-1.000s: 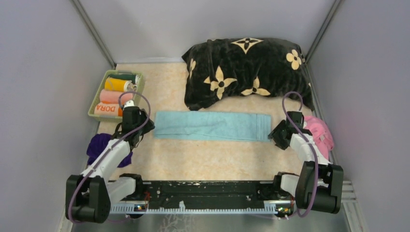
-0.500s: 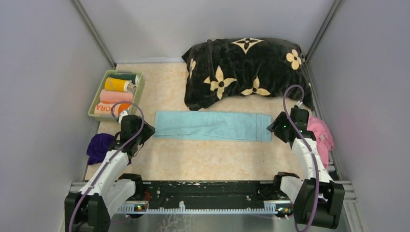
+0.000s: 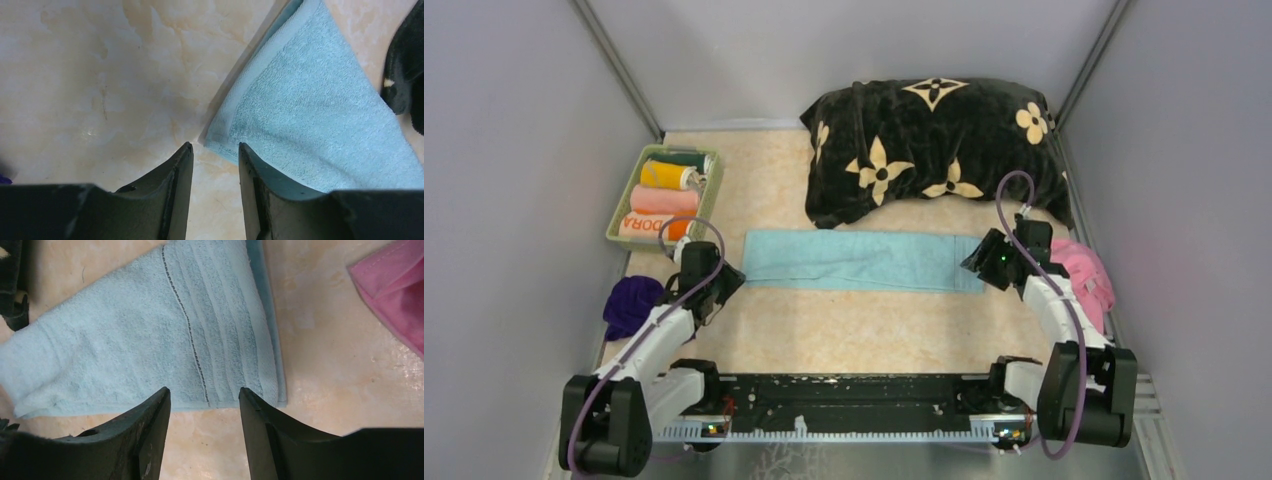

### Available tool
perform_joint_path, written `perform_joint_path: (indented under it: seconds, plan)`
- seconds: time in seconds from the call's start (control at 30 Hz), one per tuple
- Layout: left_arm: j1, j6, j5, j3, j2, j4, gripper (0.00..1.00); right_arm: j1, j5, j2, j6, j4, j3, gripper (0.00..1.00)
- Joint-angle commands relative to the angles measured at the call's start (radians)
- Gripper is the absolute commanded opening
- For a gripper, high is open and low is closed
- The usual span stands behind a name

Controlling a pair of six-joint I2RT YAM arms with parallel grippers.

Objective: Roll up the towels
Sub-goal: Fold the towel at the center of the board.

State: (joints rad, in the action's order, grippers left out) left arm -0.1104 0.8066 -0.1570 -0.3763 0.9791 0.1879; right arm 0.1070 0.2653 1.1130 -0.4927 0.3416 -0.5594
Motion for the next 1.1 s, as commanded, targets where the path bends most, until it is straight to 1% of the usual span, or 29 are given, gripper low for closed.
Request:
perform_joint_path:
  seconds: [0.0,0.2,0.4,0.77,1.07]
  plan:
    - [0.004,-0.001,-0.017,0.006,0.025,-0.058,0.43,-0.012,0.033,0.023,0.023,-0.069,-0.039,0.53]
    - [0.004,-0.031,-0.010,-0.015,0.068,-0.081,0.38,-0.013,0.038,0.052,0.037,-0.078,-0.037,0.52]
    - [0.005,-0.068,-0.026,-0.032,0.087,-0.096,0.34,-0.013,0.049,0.067,0.040,-0.090,-0.034,0.51]
    - [0.004,-0.087,0.004,-0.044,0.132,-0.150,0.33,-0.013,0.051,0.058,0.045,-0.105,-0.015,0.50]
    - [0.004,-0.086,0.013,-0.050,0.160,-0.149,0.32,-0.013,0.029,0.053,0.052,-0.104,0.017,0.50]
